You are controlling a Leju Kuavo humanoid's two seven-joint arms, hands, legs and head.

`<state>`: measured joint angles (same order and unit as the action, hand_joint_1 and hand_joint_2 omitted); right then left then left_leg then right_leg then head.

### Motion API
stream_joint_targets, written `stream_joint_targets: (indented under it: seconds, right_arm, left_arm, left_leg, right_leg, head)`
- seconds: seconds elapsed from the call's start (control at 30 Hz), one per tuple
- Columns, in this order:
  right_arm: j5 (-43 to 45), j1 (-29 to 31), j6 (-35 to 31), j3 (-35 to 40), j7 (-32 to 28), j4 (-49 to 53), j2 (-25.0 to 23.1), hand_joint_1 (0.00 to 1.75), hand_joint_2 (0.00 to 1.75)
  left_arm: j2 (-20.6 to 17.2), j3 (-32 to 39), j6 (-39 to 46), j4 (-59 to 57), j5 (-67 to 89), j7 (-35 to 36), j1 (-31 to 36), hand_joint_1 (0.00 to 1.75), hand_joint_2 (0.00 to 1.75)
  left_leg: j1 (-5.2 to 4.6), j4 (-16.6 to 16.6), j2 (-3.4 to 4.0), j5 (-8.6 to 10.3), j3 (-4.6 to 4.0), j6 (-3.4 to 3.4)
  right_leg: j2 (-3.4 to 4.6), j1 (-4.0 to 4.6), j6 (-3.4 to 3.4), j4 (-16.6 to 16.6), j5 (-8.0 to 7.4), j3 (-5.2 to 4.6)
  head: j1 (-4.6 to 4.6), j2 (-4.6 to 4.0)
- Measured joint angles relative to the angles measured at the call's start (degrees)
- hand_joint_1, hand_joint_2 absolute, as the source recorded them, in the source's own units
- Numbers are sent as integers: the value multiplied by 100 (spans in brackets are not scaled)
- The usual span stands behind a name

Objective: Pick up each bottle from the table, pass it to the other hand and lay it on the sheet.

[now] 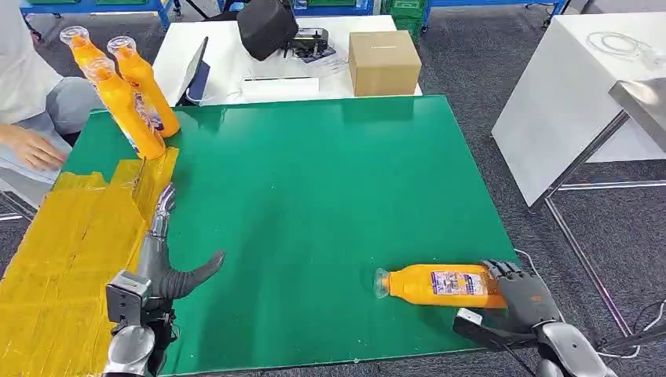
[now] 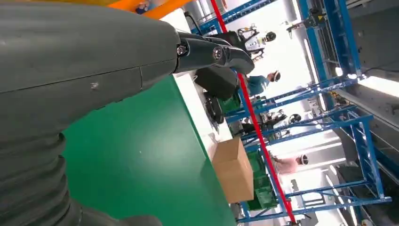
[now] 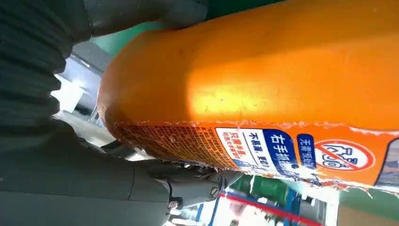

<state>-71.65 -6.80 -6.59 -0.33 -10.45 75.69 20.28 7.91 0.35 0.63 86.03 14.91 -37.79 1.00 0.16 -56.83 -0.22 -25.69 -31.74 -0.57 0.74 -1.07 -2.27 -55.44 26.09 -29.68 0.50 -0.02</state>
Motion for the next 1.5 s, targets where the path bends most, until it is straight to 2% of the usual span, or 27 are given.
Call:
stream_joint_targets:
  seconds: [0.2,0.27,0.37,0.43,0.5,0.67,0.9,1.07,1.13,1.33,1.5]
  right_arm:
    - [-6,172,-610,210,11,-50,-350,175,175]
    - [153,245,-986,212,-7,-46,-599,175,175]
    - [754,343,-1389,212,-207,113,-1059,175,175]
    - [1425,432,-1525,205,-417,312,-1371,175,175]
    - [1848,541,-1575,201,-586,446,-1622,175,175]
    - [2552,647,-1556,175,-989,654,-2093,175,175]
    - [3723,781,-1162,-18,-1574,710,-2575,175,175]
    - [4890,954,100,-123,-1875,570,-2863,175,175]
    - [4992,1029,466,-121,-1930,329,-3007,175,175]
    - [4940,1194,798,30,-1963,-305,-3304,175,175]
    - [4859,1317,818,380,-2059,-1058,-3580,175,175]
  left_arm:
    - [11,-22,-85,0,72,70,-26,0,175]
    - [26,-68,-120,7,155,153,-65,0,175]
    - [61,-238,-329,44,195,356,-126,0,175]
    - [81,-425,-818,46,-19,535,-176,0,175]
    - [83,-630,-1104,44,-118,584,-239,0,175]
    - [85,-1114,-1147,18,-81,603,-296,0,175]
    - [87,-1712,-1139,-90,-46,704,-233,0,175]
    - [96,-1908,-1279,-273,-304,791,5,0,175]
    - [105,-1985,-1333,-367,-367,807,135,0,175]
    - [136,-2079,-1466,-538,-577,833,355,0,175]
    - [177,-2116,-1565,-627,-845,911,533,0,175]
  left_leg:
    - [1,0,-5,8,-5,-2]
    - [2,0,-7,9,-17,-1]
    - [2,-1,-5,9,-34,-1]
    - [2,-1,-9,9,-36,-1]
    - [2,-1,-10,8,-41,-1]
    - [1,-1,-16,8,-57,-1]
    - [0,-1,-17,8,-59,-1]
    - [0,-1,-21,9,-58,-1]
    - [1,-1,-20,10,-58,0]
    - [3,-1,-23,10,-63,0]
    - [3,-1,-24,10,-64,1]
  right_leg:
    - [-2,2,-1,-2,-6,3]
    - [-3,4,-1,-5,-5,-1]
    - [-2,4,-1,-7,-5,-22]
    - [-3,3,-5,-7,-2,-24]
    - [-3,3,-5,-7,-1,-30]
    - [-6,-5,-6,-6,-1,-43]
    - [-7,-8,-6,-6,-1,-44]
    - [-7,-3,-6,-7,-1,-43]
    - [-7,-1,-6,-7,-1,-43]
    - [-9,2,-6,-9,-1,-46]
    - [-10,2,-6,-9,-1,-47]
  head:
    - [2,0]
    - [0,0]
    - [4,0]
    - [4,0]
    - [4,0]
    - [2,0]
    - [2,0]
    - [2,0]
    - [2,0]
    - [0,0]
    - [2,0]
